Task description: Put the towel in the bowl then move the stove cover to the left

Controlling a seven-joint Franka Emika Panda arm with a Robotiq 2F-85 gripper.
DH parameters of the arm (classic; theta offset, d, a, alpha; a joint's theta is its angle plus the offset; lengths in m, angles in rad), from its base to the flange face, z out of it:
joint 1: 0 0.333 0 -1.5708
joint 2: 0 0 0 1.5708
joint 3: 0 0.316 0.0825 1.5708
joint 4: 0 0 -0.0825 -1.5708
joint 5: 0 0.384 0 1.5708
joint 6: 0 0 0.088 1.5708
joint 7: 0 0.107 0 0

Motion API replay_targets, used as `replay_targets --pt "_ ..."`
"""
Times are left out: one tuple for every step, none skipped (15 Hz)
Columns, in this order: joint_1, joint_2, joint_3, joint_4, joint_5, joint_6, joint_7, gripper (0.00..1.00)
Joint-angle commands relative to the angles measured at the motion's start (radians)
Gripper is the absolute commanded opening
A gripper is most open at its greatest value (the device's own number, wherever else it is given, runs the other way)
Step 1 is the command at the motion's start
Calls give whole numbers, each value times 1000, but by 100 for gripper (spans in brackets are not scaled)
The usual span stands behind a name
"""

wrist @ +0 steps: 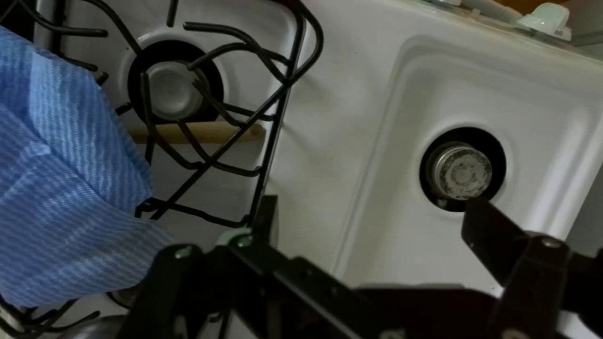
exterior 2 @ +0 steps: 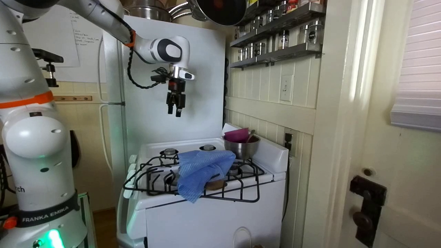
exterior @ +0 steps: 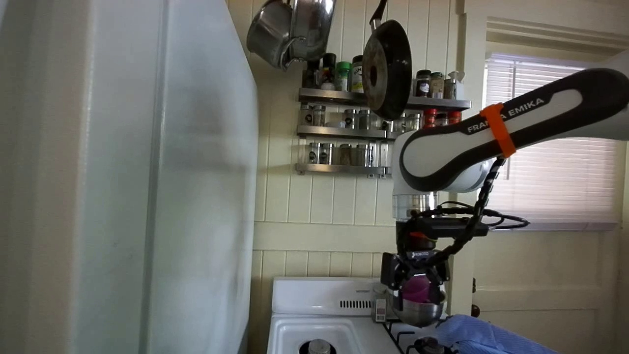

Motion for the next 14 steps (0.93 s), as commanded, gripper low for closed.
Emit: replay_targets --pt "-32 -128 -51 -139 -14 47 -86 100" --pt "-43 -152 -68 -165 -22 52 -112 100" --pt "-52 -176 -92 -190 -27 61 -167 100" --pt "-61 -201 -121 -215 -28 79 -239 100" --pt "-67 -221 -153 -243 -23 115 -319 100" --pt "-72 -249 -193 -272 -1 162 -404 100" --pt "-77 -261 -231 -295 17 208 -471 100" --pt "-80 -278 -273 -312 44 238 -535 100" --pt "-85 -283 -311 -321 63 254 -584 100" --pt "-86 -285 -352 -328 92 268 -639 100" --pt "-79 -281 -401 -333 149 283 -695 100" --pt "-96 -251 -335 -289 78 241 -607 100" --pt "-99 -256 -370 -297 108 248 -655 100" --pt "-100 -257 -389 -301 121 251 -680 100"
